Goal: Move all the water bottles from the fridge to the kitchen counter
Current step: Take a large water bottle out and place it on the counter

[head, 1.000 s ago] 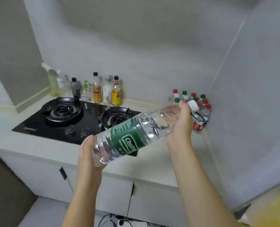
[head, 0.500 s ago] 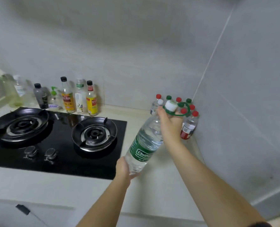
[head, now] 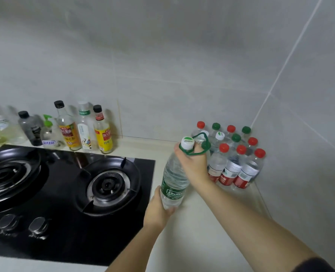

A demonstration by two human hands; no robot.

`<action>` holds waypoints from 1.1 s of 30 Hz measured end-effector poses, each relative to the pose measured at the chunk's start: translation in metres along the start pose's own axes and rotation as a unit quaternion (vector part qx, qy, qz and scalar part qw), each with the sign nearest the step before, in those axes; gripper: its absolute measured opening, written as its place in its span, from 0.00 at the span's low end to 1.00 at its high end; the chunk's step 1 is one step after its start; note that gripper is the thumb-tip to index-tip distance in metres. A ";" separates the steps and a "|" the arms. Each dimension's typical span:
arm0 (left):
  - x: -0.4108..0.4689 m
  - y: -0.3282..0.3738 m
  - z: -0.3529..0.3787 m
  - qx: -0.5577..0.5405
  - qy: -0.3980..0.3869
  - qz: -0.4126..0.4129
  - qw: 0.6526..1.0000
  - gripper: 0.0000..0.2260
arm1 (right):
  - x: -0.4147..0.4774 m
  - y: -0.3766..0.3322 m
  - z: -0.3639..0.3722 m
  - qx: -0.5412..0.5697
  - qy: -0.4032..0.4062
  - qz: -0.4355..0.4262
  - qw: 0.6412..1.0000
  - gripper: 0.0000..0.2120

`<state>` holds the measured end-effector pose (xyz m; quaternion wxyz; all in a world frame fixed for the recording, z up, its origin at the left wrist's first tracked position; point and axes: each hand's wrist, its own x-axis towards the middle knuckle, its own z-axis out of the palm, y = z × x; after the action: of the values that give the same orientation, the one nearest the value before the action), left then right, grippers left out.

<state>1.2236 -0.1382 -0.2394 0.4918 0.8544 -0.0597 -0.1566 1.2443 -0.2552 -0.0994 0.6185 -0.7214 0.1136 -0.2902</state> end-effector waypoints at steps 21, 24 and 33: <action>0.207 0.048 0.020 0.030 0.023 0.029 0.999 0.28 | 0.190 0.053 0.029 -0.090 -0.073 0.012 0.993 0.06; 0.222 0.053 0.024 0.033 0.032 0.036 0.998 0.27 | 0.206 0.049 0.022 -0.165 -0.102 -0.002 0.981 0.10; 0.232 0.050 0.029 0.069 0.035 0.066 0.995 0.29 | 0.215 0.050 0.016 -0.173 -0.120 0.024 0.977 0.13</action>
<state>1.4361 -0.2473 -0.2582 0.4430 0.8853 -0.1094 -0.0894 1.4359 -0.3647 -0.0884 0.5002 -0.8441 0.1046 -0.1622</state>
